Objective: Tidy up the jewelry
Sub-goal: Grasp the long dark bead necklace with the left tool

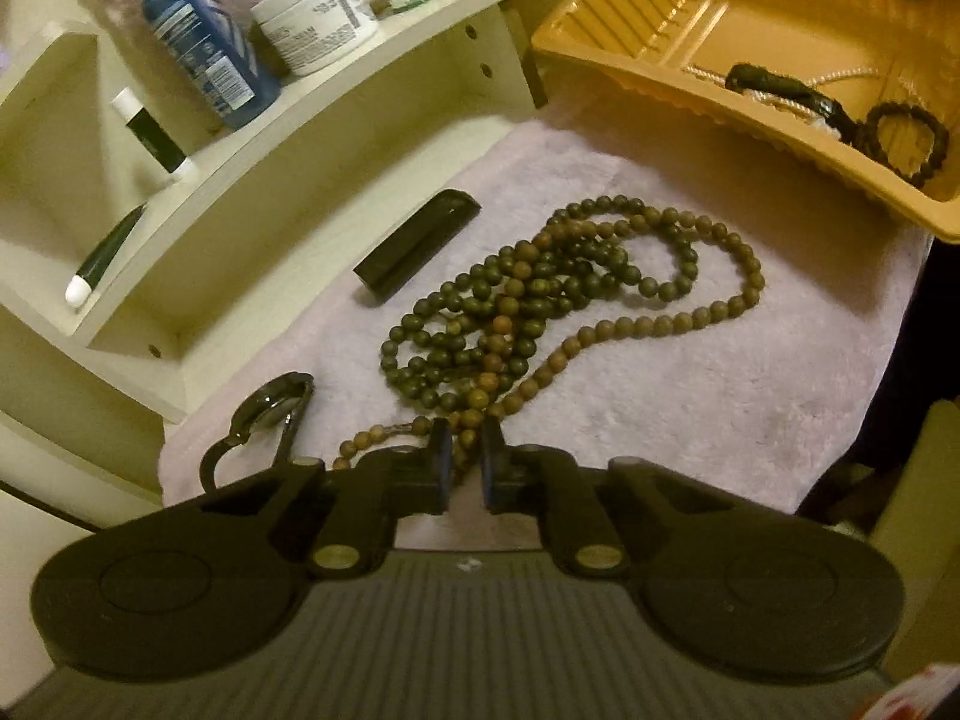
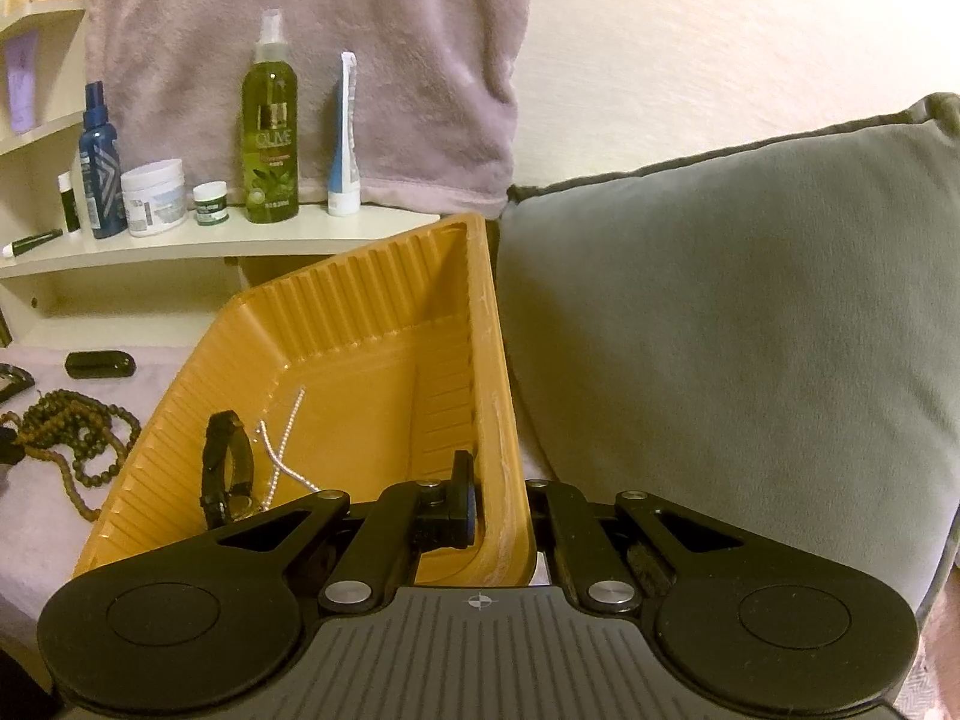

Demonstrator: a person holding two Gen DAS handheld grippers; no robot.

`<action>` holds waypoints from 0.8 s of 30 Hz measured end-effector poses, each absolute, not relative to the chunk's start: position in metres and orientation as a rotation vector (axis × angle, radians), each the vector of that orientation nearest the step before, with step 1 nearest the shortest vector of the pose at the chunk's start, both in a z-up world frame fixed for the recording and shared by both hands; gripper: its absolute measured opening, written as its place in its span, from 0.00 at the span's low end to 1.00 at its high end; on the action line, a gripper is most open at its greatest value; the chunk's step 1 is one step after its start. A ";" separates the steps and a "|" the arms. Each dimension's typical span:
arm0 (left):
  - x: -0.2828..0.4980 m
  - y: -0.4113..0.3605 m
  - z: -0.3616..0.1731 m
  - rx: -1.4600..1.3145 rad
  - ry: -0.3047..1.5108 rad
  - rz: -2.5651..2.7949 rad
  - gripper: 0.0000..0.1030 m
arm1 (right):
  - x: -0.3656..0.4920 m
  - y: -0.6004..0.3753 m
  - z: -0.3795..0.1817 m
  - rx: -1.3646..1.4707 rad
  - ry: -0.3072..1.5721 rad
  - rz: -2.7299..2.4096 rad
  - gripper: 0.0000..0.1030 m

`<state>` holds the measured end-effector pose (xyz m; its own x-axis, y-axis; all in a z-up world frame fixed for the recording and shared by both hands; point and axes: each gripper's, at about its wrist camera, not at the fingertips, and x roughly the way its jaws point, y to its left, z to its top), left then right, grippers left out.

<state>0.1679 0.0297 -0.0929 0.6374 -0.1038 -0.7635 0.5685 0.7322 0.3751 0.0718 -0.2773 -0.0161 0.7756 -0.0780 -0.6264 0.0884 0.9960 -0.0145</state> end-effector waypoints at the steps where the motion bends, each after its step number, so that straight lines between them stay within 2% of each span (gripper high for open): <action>1: 0.167 0.029 -0.092 0.652 0.796 -0.413 0.08 | 0.072 -0.277 -0.015 0.016 0.676 -0.088 0.04; 12: 0.145 0.053 -0.029 0.275 0.672 -0.394 0.06 | 0.068 -0.275 -0.012 0.015 0.664 -0.081 0.04; 24: 0.142 0.038 0.038 0.220 0.509 -0.431 0.06 | 0.067 -0.273 -0.010 0.015 0.659 -0.079 0.04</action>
